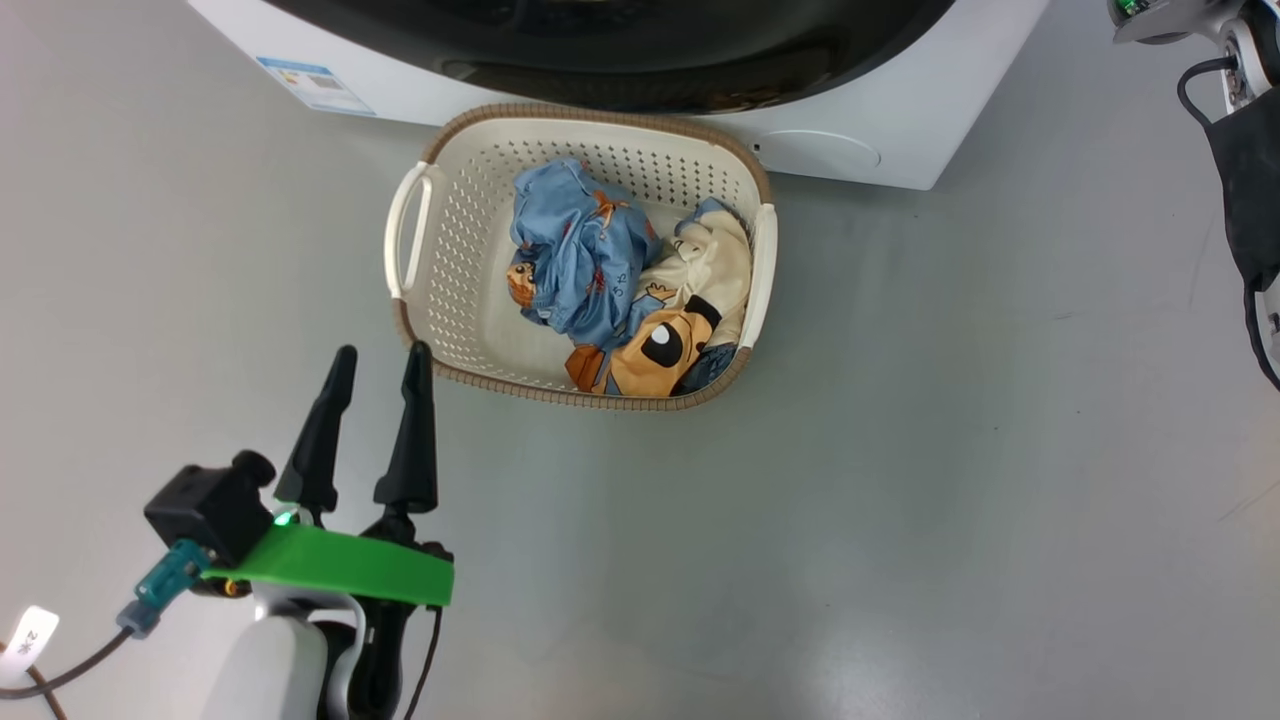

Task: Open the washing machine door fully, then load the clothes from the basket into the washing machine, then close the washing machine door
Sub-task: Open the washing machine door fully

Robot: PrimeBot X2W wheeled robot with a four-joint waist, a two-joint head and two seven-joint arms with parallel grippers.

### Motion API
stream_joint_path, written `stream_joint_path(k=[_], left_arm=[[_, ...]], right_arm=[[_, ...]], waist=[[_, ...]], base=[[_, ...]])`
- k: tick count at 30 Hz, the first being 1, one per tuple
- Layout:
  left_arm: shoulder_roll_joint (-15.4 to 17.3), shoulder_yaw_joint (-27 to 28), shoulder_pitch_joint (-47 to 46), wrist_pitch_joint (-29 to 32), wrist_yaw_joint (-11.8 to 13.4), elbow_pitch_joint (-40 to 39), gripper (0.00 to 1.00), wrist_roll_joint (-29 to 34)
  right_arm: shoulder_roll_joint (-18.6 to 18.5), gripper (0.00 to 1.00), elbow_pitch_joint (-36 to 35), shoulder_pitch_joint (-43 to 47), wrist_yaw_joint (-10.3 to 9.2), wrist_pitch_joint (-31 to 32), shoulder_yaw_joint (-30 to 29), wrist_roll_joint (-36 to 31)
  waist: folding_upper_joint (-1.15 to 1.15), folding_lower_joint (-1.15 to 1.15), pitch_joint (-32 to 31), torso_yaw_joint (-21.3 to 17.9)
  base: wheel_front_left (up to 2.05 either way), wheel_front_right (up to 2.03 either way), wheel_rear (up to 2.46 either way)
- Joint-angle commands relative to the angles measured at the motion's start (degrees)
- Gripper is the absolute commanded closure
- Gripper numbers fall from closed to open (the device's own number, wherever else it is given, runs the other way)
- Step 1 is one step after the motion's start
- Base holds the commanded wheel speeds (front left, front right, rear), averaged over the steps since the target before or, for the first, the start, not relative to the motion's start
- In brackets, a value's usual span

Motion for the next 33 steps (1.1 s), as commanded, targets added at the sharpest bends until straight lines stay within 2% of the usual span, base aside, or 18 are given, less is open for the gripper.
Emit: stream_joint_path(k=[1, 10, 24, 33], left_arm=[[0.8, 1.6, -1.0, -0.4, -0.1, -1.5, 0.00, -0.6], [0.8, 1.4, -0.4, -0.4, -0.1, -1.2, 0.00, -1.2], [0.8, 2.1, 2.4, -0.4, -0.1, -0.4, 0.00, 0.9], [0.8, 2.8, 5.2, -0.4, -0.1, -0.2, 0.00, 2.7]], right_arm=[[1.5, 1.00, -1.6, -0.8, 0.09, 0.3, 0.8, -0.7], [1.9, 1.00, -2.1, 1.0, 0.09, 1.4, 1.8, -1.3], [2.2, 1.00, -5.4, 9.7, 0.09, 4.4, 3.9, -0.9], [4.1, 1.00, -7.7, 16.7, 0.09, 5.8, 5.6, -0.4]], waist=[[0.00, 0.00, 0.2, 0.3], [0.00, 0.00, -1.2, 0.6], [0.00, 0.00, -7.0, -0.2], [0.00, 0.00, -11.6, -1.5]], base=[[0.00, 0.00, 0.00], [0.00, 0.00, 0.00], [0.00, 0.00, 0.00], [0.00, 0.00, 0.00]])
